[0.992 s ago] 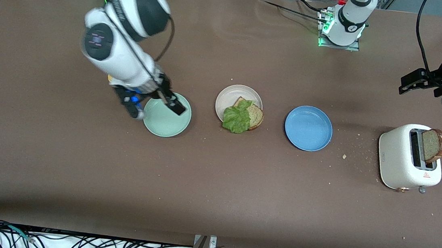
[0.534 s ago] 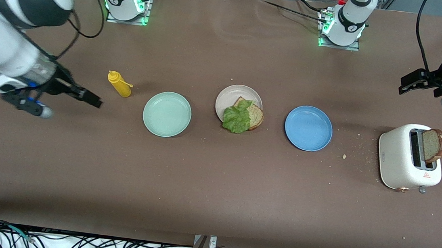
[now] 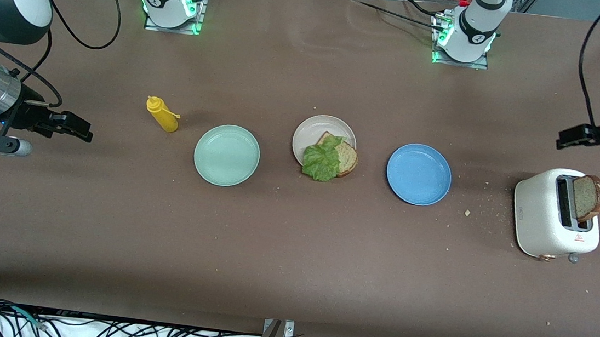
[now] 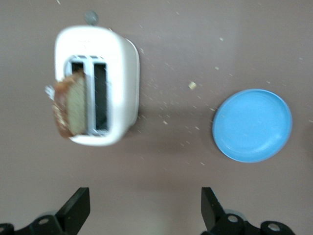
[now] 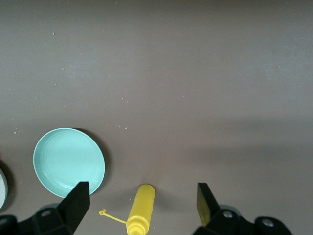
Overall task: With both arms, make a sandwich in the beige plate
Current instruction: 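Reach the left gripper down to the toaster and grasp the bread slice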
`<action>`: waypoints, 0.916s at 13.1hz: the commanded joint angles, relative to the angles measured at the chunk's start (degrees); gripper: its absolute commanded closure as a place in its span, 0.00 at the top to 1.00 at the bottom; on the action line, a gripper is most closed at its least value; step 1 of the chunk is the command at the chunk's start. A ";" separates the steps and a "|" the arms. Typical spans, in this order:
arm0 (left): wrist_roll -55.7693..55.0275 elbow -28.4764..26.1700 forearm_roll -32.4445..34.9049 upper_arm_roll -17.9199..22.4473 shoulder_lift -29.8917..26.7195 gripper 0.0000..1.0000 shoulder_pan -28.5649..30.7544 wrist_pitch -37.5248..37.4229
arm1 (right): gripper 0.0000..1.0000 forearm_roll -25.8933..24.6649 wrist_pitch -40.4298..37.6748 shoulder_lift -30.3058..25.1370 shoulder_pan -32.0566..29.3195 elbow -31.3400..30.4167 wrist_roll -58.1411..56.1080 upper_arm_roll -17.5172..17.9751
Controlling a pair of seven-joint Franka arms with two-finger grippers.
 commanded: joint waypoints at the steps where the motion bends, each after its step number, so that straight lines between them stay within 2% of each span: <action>1: 7.24 0.17 3.17 -0.56 3.22 1.00 4.12 5.42 | 0.99 -0.93 1.07 -1.10 0.51 -1.14 -1.47 -0.94; 5: 13.05 -0.97 3.17 -0.65 11.56 1.00 9.23 19.91 | 0.99 -1.19 3.27 -1.37 -0.10 -1.05 -1.64 -1.47; 8: 14.38 -3.77 2.91 -0.74 13.61 0.99 10.99 22.84 | 0.99 -2.24 3.36 -1.45 -0.01 -1.05 -3.67 -2.52; 9: 14.38 -5.35 2.99 -0.74 13.52 0.86 11.43 23.28 | 0.99 -2.33 3.44 -1.19 0.77 -1.05 -3.58 -3.30; 10: 14.29 -5.98 2.99 -0.65 13.52 0.51 11.52 23.02 | 0.99 -2.16 3.53 -0.67 0.78 -0.97 -3.67 -3.31; 11: 14.38 -5.98 2.91 -0.74 13.34 0.01 11.61 21.28 | 0.99 -1.98 3.62 -0.40 0.78 -1.05 -3.67 -3.40; 12: 14.12 -5.20 2.73 -0.65 13.34 0.00 12.05 19.09 | 0.99 -1.81 3.62 -0.40 0.78 -0.97 -3.50 -3.40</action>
